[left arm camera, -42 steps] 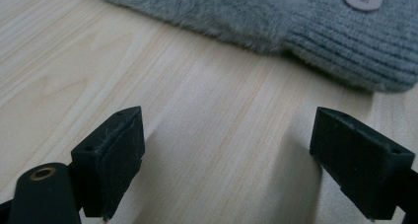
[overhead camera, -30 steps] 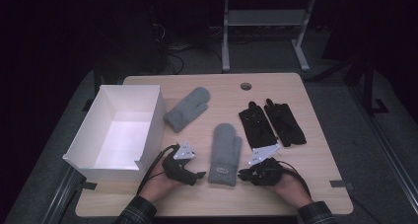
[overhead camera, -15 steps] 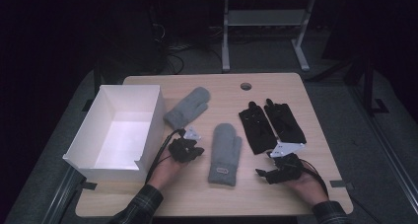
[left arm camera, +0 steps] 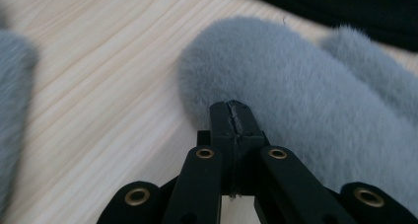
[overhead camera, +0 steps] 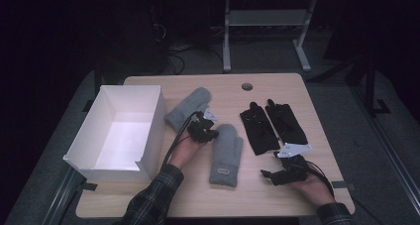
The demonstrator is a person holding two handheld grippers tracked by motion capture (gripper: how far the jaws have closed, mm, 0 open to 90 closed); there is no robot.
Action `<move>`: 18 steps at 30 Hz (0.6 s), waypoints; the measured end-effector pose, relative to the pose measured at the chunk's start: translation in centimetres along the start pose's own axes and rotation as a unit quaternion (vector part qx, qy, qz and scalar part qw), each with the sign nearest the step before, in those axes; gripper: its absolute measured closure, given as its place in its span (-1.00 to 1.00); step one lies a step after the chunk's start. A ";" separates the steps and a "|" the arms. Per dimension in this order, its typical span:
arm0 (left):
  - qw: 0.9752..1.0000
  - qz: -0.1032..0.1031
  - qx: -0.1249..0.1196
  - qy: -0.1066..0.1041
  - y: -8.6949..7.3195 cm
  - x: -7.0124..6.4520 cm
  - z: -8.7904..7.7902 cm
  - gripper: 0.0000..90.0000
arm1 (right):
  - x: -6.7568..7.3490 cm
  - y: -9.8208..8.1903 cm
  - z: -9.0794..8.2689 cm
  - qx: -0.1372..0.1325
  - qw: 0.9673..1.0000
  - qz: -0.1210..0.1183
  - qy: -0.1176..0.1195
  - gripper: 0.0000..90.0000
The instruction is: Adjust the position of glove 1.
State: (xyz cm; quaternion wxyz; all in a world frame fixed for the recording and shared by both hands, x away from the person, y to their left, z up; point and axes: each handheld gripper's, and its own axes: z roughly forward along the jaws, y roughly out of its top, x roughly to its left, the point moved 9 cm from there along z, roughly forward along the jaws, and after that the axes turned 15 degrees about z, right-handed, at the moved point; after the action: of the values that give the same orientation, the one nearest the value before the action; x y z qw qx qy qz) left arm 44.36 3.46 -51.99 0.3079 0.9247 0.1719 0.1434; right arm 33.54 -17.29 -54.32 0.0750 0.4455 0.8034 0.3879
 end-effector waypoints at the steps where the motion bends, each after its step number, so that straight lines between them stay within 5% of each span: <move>1: 1.000 -0.003 -0.003 -0.001 0.3 -0.1 0.2 0.98 | 0.0 0.0 0.0 0.000 1.000 0.002 0.000 -0.69; 12: 1.000 0.015 -0.018 -0.016 3.2 -1.6 1.7 0.98 | 0.0 0.0 0.0 0.000 1.000 0.001 0.000 -0.69; 18: 0.999 0.011 -0.042 -0.028 3.8 -2.8 -1.0 0.96 | 0.0 0.0 0.0 0.000 1.000 0.000 0.000 -0.69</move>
State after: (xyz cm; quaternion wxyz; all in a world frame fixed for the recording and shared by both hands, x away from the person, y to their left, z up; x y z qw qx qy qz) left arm 42.40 -0.01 -49.32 0.3495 0.9165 0.1468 0.1276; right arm 33.54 -17.29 -54.33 0.0750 0.4460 0.8032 0.3876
